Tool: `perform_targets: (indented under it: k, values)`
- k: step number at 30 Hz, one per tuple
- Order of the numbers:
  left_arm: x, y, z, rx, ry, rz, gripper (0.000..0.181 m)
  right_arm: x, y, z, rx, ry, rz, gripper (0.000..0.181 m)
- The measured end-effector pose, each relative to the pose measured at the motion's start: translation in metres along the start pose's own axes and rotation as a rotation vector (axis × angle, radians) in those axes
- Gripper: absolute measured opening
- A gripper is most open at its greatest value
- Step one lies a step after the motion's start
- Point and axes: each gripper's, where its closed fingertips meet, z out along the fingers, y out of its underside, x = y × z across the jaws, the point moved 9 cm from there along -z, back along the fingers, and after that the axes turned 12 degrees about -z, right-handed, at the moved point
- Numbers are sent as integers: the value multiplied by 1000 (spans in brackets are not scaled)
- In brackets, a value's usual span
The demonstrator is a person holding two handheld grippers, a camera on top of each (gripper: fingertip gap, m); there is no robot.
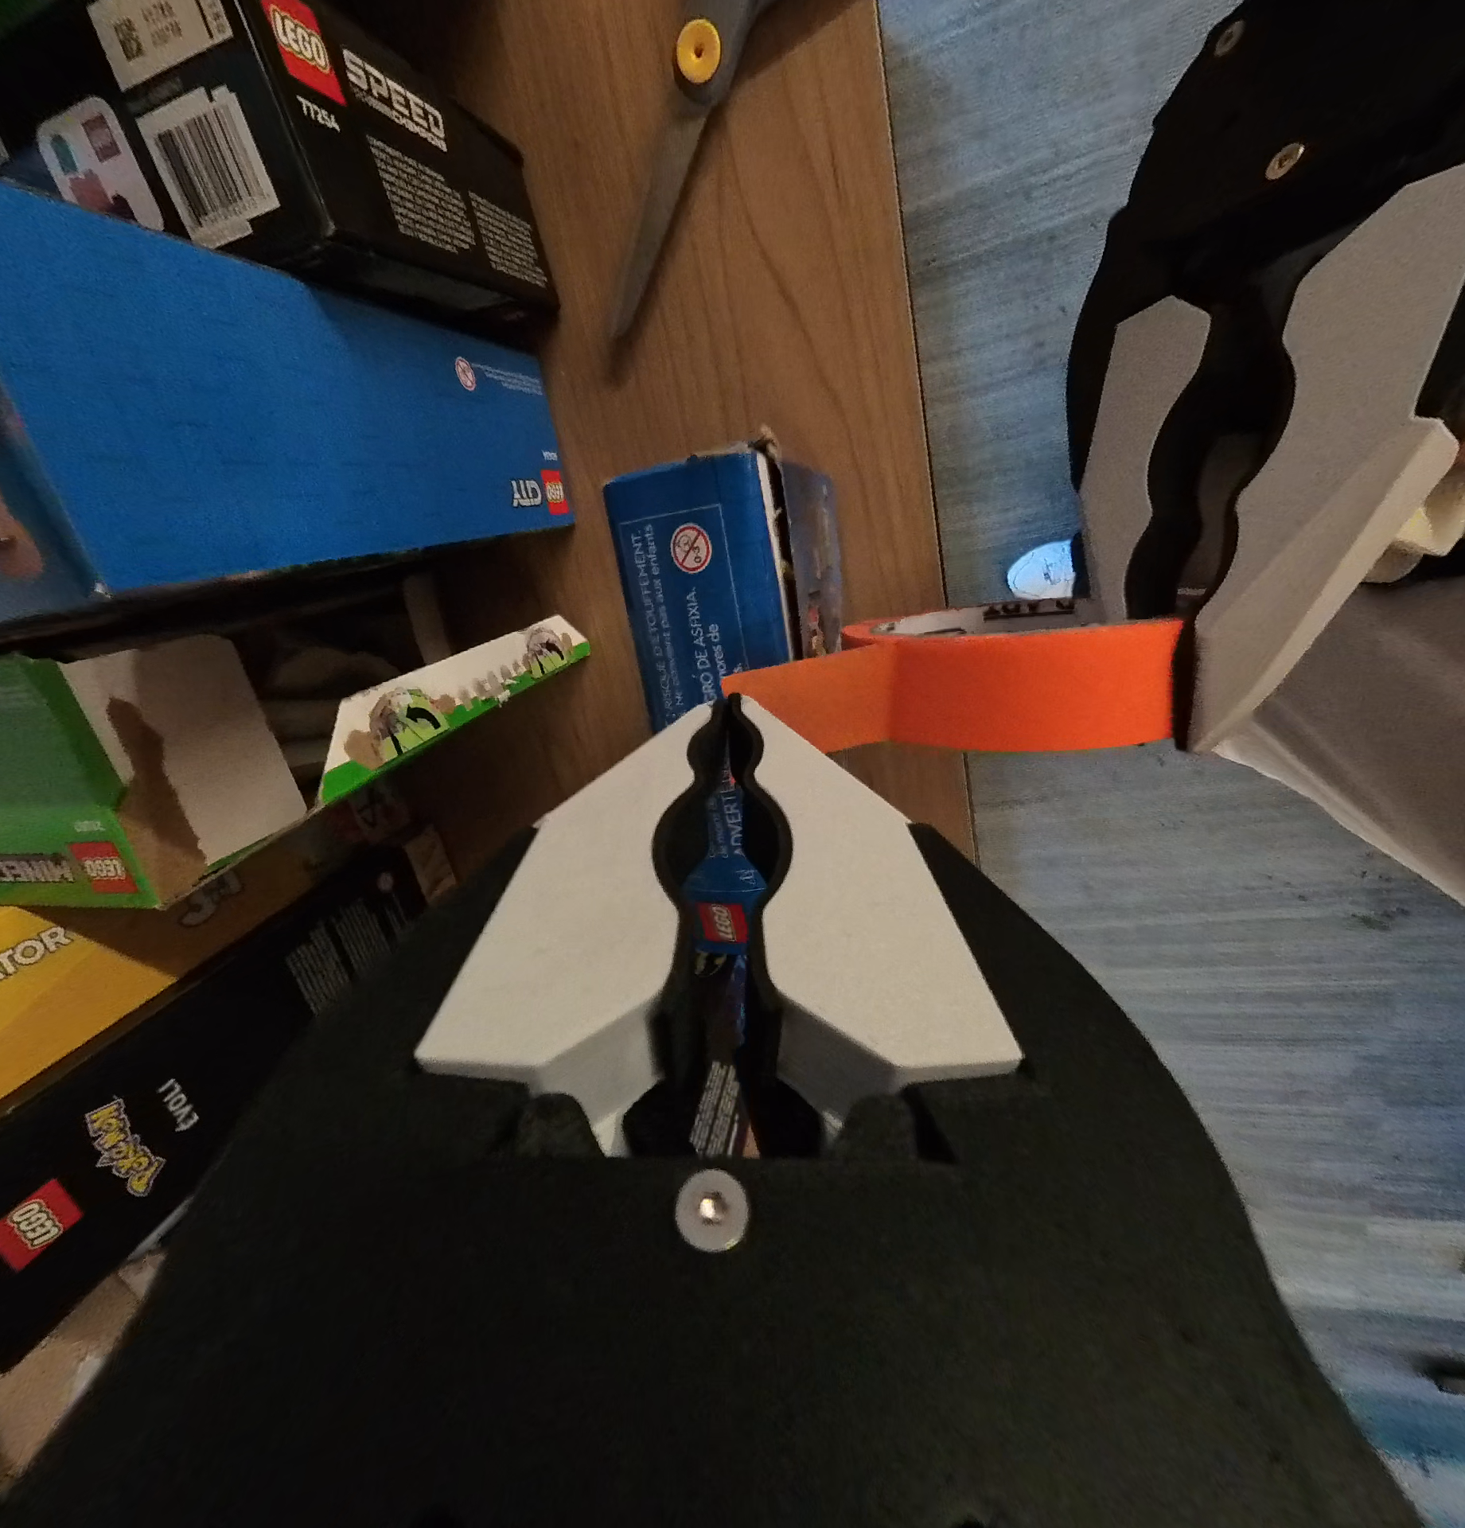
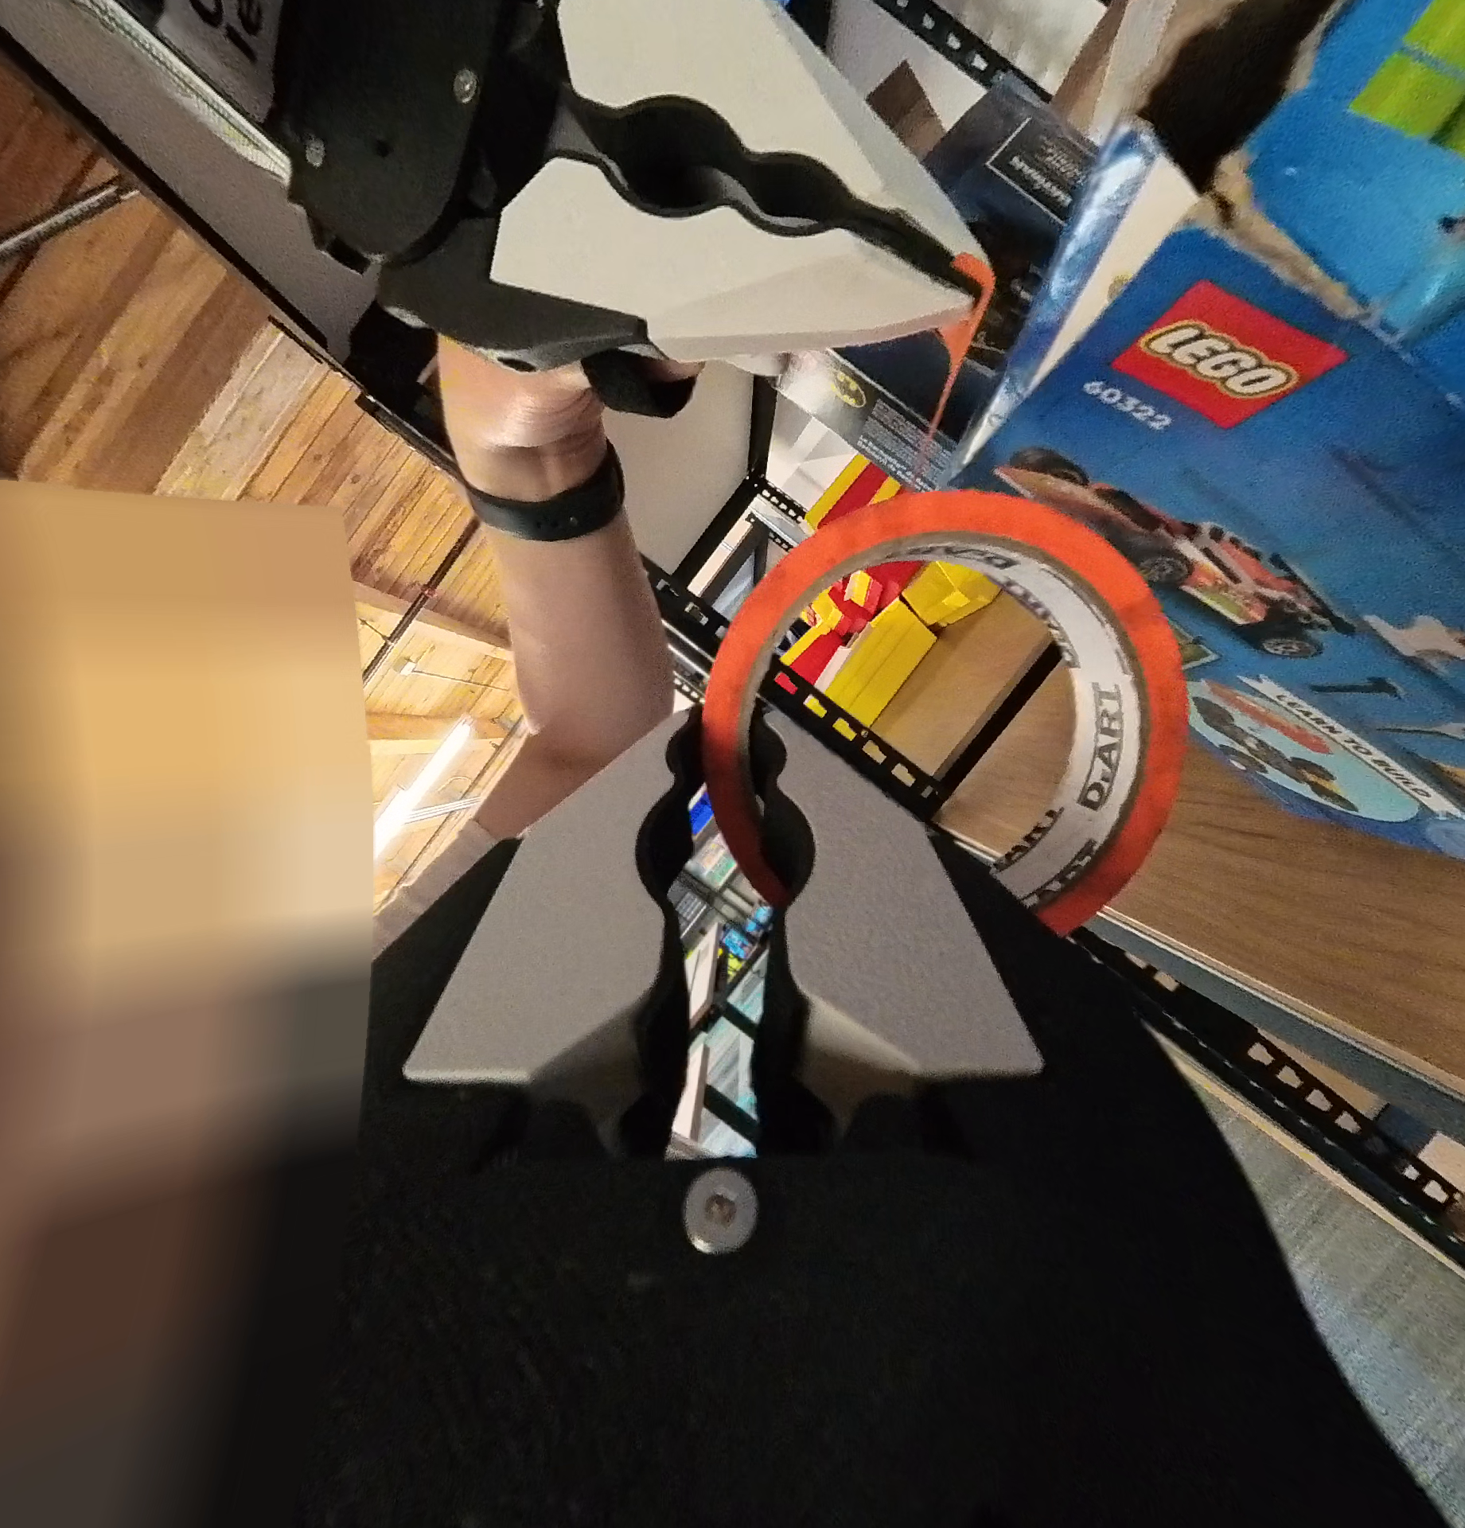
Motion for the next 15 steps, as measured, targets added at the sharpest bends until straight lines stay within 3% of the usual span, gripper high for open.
perform_targets:
  k: [15]
  values:
    - [0,11,9,13,-55,37,0,2,-3,6,-30,21,2,7]
